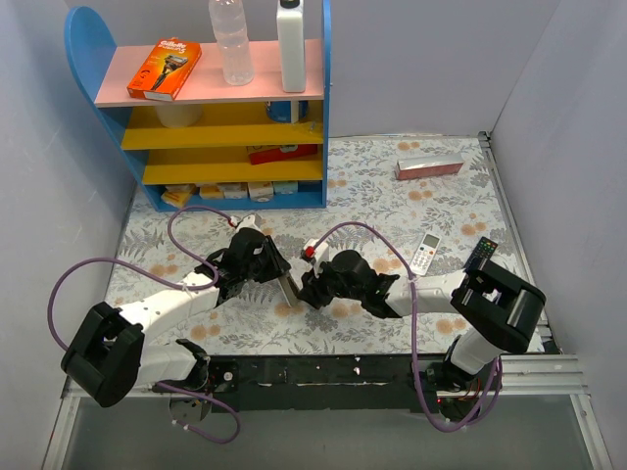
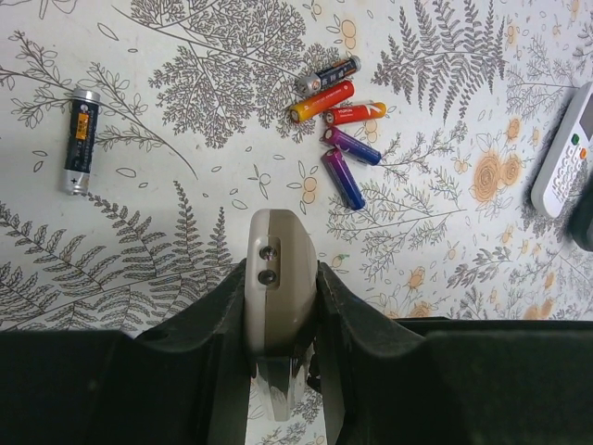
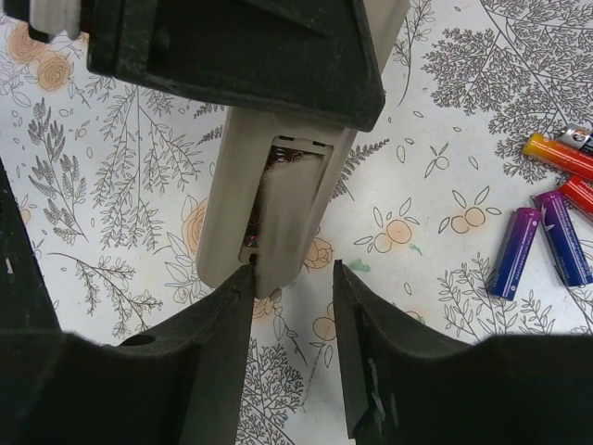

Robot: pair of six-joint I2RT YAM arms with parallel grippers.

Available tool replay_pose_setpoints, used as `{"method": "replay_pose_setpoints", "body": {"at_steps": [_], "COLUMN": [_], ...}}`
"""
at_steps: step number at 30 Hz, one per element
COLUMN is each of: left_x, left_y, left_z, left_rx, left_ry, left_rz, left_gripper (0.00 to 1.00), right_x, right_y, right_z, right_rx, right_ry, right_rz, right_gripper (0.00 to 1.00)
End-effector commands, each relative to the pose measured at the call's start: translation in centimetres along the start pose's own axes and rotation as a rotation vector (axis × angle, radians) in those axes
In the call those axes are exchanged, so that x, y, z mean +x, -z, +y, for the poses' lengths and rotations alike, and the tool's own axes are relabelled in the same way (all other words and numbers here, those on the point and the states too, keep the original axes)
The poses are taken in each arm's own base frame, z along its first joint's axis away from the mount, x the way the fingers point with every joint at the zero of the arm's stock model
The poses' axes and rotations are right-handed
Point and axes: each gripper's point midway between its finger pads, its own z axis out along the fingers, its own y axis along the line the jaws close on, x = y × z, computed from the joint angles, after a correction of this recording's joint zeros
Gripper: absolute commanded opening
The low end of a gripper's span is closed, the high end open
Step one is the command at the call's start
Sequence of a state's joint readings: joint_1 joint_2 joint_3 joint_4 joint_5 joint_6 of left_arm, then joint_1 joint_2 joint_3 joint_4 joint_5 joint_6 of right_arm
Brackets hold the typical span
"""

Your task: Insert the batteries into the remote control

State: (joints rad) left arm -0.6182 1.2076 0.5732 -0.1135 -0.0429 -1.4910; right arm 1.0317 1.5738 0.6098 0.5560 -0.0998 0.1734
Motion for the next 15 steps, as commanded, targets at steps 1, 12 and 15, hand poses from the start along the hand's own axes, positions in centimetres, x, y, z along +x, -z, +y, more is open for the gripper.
{"method": "replay_pose_setpoints", "body": {"at_steps": [1, 12, 15], "left_x": [-1.8, -1.5, -1.5], "left_y": [0.8, 1.1, 1.7], "left_z": [-1.1, 0.3, 0.8], "left_rx": [0.023, -0.033, -0.047], "left_ry": [-0.020, -0.031, -0.028], "left_rz": [-0.066, -0.064, -0.074], "left_gripper": [0.00, 0.00, 0.00], "right_x": [-1.0, 0.6, 1.0], "right_y": [-0.3, 0.1, 0.4], "right_z": [-0.9, -1.2, -1.7], "right_rx": [0.046, 0.059, 0.083], "right_ry": [0.010, 0.024, 0.013], "right_rz": [-0.043, 0.004, 0.028], "right_gripper": [0.45, 0.38, 0.38]}}
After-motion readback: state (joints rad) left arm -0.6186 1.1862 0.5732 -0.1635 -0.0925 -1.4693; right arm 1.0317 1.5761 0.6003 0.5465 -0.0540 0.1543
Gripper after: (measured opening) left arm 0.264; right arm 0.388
